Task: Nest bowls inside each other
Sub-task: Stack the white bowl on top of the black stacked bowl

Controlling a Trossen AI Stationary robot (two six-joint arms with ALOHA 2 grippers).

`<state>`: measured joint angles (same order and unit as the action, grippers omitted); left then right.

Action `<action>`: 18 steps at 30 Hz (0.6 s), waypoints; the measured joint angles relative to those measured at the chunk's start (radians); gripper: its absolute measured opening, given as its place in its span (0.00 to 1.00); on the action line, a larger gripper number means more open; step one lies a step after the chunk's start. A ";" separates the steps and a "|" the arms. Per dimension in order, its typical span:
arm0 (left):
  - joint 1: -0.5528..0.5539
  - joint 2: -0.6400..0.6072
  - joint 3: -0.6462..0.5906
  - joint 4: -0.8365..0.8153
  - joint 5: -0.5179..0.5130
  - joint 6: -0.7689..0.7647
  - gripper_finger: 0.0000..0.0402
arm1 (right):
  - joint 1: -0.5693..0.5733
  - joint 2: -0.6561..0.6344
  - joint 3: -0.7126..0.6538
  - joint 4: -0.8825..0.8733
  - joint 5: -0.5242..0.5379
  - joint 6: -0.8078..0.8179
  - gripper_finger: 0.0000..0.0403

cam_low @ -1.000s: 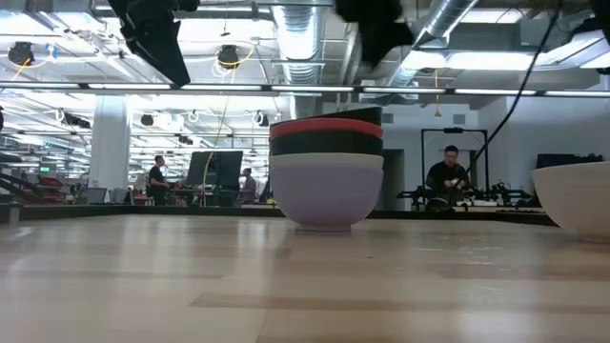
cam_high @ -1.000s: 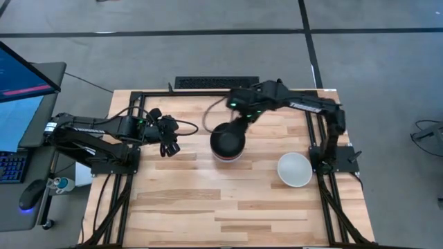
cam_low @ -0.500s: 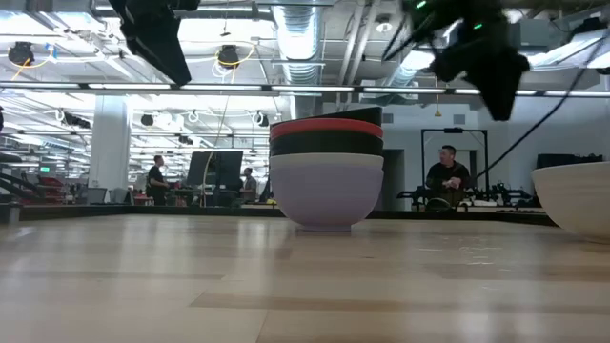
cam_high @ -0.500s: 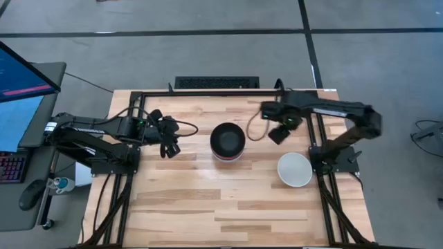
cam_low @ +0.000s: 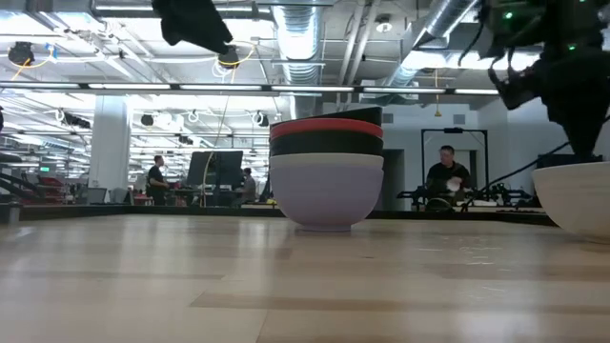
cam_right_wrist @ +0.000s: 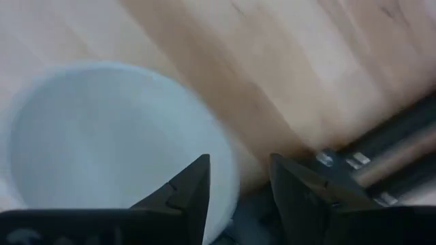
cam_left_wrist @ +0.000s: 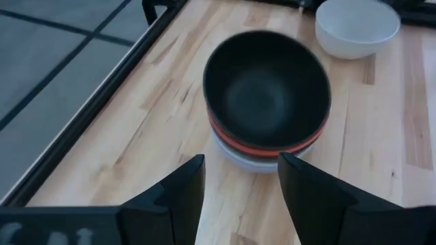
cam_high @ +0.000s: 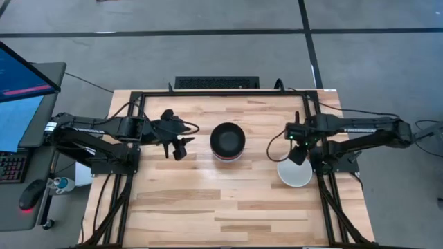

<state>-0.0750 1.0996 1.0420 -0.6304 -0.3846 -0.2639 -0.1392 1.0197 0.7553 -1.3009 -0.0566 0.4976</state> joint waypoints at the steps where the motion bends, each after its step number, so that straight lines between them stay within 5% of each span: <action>1: 0.000 0.000 0.000 0.009 0.001 0.002 0.45 | 0.003 0.002 0.009 -0.021 0.015 0.000 0.43; 5: 0.002 0.000 0.000 0.022 -0.001 -0.005 0.45 | -0.003 -0.018 0.006 -0.018 0.022 -0.003 0.43; 9: 0.003 0.000 0.000 0.032 -0.002 -0.040 0.45 | -0.012 -0.002 0.010 0.001 -0.077 0.078 0.42; 18: 0.006 0.000 0.000 0.069 -0.021 -0.032 0.45 | 0.002 0.165 0.008 0.007 -0.049 0.235 0.42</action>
<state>-0.0692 1.1000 1.0420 -0.5615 -0.4053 -0.2955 -0.1375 1.1845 0.7637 -1.2941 -0.1060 0.7325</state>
